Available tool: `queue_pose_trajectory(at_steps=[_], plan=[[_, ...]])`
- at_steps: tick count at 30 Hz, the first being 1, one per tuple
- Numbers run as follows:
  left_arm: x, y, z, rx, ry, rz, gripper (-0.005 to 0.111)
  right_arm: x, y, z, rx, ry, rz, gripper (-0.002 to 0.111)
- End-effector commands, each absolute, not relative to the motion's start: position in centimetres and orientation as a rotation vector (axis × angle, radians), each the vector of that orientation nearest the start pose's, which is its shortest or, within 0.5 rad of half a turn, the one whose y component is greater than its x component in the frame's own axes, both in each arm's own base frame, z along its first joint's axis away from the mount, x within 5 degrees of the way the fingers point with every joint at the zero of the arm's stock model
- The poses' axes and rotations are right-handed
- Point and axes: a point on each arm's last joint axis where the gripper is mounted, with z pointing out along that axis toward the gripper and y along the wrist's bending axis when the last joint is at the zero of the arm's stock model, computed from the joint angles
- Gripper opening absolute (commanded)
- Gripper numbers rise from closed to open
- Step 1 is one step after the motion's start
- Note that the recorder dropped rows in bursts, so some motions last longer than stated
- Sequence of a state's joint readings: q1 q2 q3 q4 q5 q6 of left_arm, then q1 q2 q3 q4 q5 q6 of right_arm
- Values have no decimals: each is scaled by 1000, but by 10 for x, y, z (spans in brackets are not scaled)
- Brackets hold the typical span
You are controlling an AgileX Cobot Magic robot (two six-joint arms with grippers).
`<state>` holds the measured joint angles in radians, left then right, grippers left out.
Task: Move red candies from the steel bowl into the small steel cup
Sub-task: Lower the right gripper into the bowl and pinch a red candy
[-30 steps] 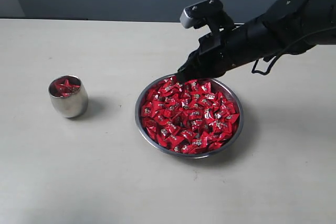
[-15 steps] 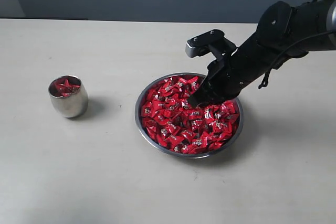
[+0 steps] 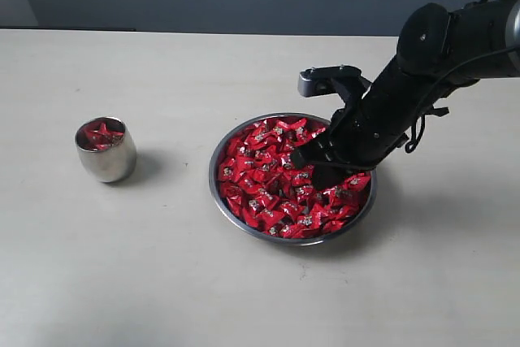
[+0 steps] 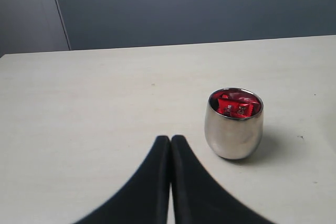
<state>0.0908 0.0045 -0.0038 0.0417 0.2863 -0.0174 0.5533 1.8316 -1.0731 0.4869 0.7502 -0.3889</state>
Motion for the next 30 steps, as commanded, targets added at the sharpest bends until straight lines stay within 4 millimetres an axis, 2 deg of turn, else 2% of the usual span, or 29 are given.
queue_pose_trajectory(at_steps=[1, 5, 11, 17, 24, 30], plan=[[54, 6, 187, -64, 1767, 86, 0, 276, 202, 164, -579, 2940, 570, 42], [54, 6, 187, -64, 1767, 86, 0, 281, 205, 167, -398, 2963, 586, 41], [54, 6, 187, -63, 1768, 89, 0, 294, 217, 160, -324, 3002, 644, 39], [54, 6, 187, -63, 1768, 89, 0, 301, 224, 149, -365, 3076, 637, 39], [54, 6, 187, -63, 1768, 89, 0, 301, 214, 142, -353, 3135, 453, 38], [54, 6, 187, -63, 1768, 89, 0, 299, 214, 142, -326, 3162, 463, 38]])
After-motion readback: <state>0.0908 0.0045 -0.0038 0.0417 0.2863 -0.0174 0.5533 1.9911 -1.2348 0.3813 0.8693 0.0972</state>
